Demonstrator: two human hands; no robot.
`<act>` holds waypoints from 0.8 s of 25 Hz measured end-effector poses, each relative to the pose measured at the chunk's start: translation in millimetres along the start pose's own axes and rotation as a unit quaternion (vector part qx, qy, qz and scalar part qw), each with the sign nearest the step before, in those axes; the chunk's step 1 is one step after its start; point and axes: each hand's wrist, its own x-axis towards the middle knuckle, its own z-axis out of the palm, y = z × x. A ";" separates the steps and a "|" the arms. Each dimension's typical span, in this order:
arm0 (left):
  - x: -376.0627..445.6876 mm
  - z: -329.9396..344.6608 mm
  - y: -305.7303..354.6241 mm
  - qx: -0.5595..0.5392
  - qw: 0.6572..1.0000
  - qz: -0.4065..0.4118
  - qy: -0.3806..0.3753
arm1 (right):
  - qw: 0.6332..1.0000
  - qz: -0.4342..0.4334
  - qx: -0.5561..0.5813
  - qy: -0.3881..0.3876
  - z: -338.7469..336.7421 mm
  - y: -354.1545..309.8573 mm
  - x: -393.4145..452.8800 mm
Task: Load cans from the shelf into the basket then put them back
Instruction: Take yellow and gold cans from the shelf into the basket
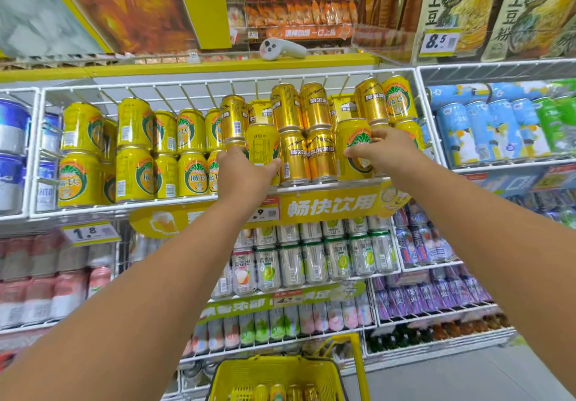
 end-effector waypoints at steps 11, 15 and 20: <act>-95.7 -16.5 -9.5 -0.025 0.999 -0.019 -0.013 | 0.997 -0.002 0.012 -0.079 -1.6 37.9 -65.3; -145.1 -15.6 -15.0 -0.059 0.997 -0.057 -0.003 | 0.992 0.001 0.034 -0.122 -1.8 62.5 -94.6; -191.4 -13.2 -44.9 -0.074 0.991 -0.111 -0.025 | 0.987 0.038 0.031 -0.154 19.0 101.8 -122.6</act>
